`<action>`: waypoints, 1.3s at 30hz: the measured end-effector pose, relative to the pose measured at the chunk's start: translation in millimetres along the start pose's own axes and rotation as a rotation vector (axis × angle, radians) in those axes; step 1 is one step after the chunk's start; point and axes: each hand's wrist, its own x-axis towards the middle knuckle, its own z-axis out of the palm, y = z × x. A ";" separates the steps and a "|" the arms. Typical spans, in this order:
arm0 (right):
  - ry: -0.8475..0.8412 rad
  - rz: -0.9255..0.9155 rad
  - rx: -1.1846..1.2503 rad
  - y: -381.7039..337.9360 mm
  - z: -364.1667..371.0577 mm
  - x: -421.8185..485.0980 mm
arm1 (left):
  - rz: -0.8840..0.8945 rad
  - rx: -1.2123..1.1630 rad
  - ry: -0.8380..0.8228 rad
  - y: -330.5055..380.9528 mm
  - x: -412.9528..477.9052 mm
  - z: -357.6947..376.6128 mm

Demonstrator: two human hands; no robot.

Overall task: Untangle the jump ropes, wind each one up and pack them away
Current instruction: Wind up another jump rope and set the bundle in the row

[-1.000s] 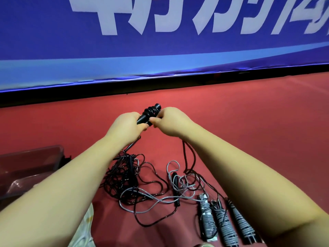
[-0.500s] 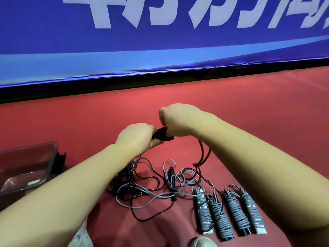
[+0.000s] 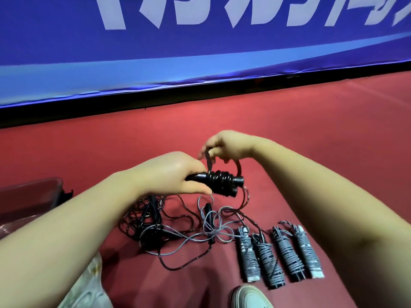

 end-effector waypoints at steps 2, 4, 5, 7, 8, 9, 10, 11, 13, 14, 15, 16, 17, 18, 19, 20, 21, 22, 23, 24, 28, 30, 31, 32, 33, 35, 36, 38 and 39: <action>-0.093 -0.007 0.179 7.0 13.0 -2.6 | -0.052 -0.032 0.106 4.0 -1.4 -9.2; -0.208 0.000 0.376 14.6 24.5 -3.9 | -0.171 -0.148 0.225 1.2 -5.7 -16.5; -0.270 0.014 0.464 16.7 30.2 -4.6 | -0.227 -0.247 0.277 -0.8 -7.9 -18.0; -0.343 0.042 0.613 17.8 38.1 -2.1 | -0.277 -0.411 0.334 -5.3 -11.1 -17.9; -0.335 0.059 0.652 15.1 40.3 -0.4 | -0.289 -0.469 0.335 -6.7 -12.0 -17.1; -0.282 0.071 0.637 12.5 42.6 2.4 | -0.296 -0.533 0.328 -8.2 -12.0 -16.2; -0.182 0.055 0.569 10.3 45.6 5.1 | -0.299 -0.611 0.327 -8.8 -11.4 -15.5; -0.034 0.030 0.453 8.3 49.6 8.7 | -0.305 -0.692 0.337 -9.5 -11.1 -15.5; 0.299 -0.050 0.260 5.6 61.5 15.6 | -0.332 -0.824 0.376 -9.7 -10.9 -16.8; 0.432 -0.096 0.209 4.7 69.0 18.2 | -0.344 -0.870 0.391 -9.1 -11.0 -17.8; 0.518 -0.145 0.209 0.8 75.9 18.6 | -0.350 -0.901 0.400 -7.9 -10.8 -18.9; 0.549 -0.194 0.256 -5.1 82.1 19.1 | -0.351 -0.915 0.405 -8.0 -10.9 -19.8; 0.549 -0.216 0.313 -11.4 87.5 20.2 | -0.346 -0.920 0.410 -8.6 -10.3 -20.5; 0.540 -0.215 0.397 -17.1 91.3 22.5 | -0.344 -0.921 0.421 -10.1 -10.7 -21.2; 0.533 -0.194 0.513 -21.6 93.2 24.4 | -0.344 -0.912 0.435 -11.8 -11.2 -21.9; 0.514 -0.171 0.642 -23.1 92.5 25.4 | -0.353 -0.885 0.447 -13.7 -11.9 -22.3; 0.479 -0.146 0.737 -22.2 90.3 26.1 | -0.369 -0.852 0.459 -16.4 -13.6 -21.8; 0.429 -0.134 0.804 -19.2 87.8 25.8 | -0.389 -0.833 0.471 -18.6 -15.7 -20.9; 0.382 -0.136 0.802 -17.2 85.4 23.2 | -0.408 -0.846 0.486 -20.5 -17.6 -19.8; 0.367 -0.147 0.753 -15.7 83.8 20.2 | -0.420 -0.898 0.502 -21.7 -18.7 -18.9; 0.526 -0.131 0.339 -11.7 83.0 19.0 | -0.482 -1.137 0.566 -23.9 -15.5 -13.7; 0.520 -0.073 0.296 -16.7 83.3 26.8 | -0.552 -1.179 0.615 -27.6 -13.0 -10.0; 0.481 -0.018 0.385 -21.9 83.7 31.0 | -0.590 -1.207 0.645 -30.4 -12.3 -8.5; 0.415 0.053 0.568 -30.5 84.7 33.8 | -0.622 -1.230 0.675 -33.4 -12.5 -8.0; 0.339 0.111 0.770 -39.5 86.6 36.1 | -0.647 -1.242 0.701 -36.9 -12.7 -7.8; 0.294 0.170 0.903 -50.0 90.2 39.9 | -0.674 -1.242 0.733 -42.9 -13.6 -7.8; 0.320 0.174 0.798 -52.5 91.3 40.5 | -0.683 -1.240 0.747 -45.6 -14.0 -7.6; 0.380 0.142 0.466 -53.8 92.9 37.9 | -0.716 -1.224 0.786 -50.7 -15.3 -5.5; 0.376 0.122 0.339 -54.7 93.1 35.8 | -0.741 -1.205 0.804 -53.7 -16.3 -3.8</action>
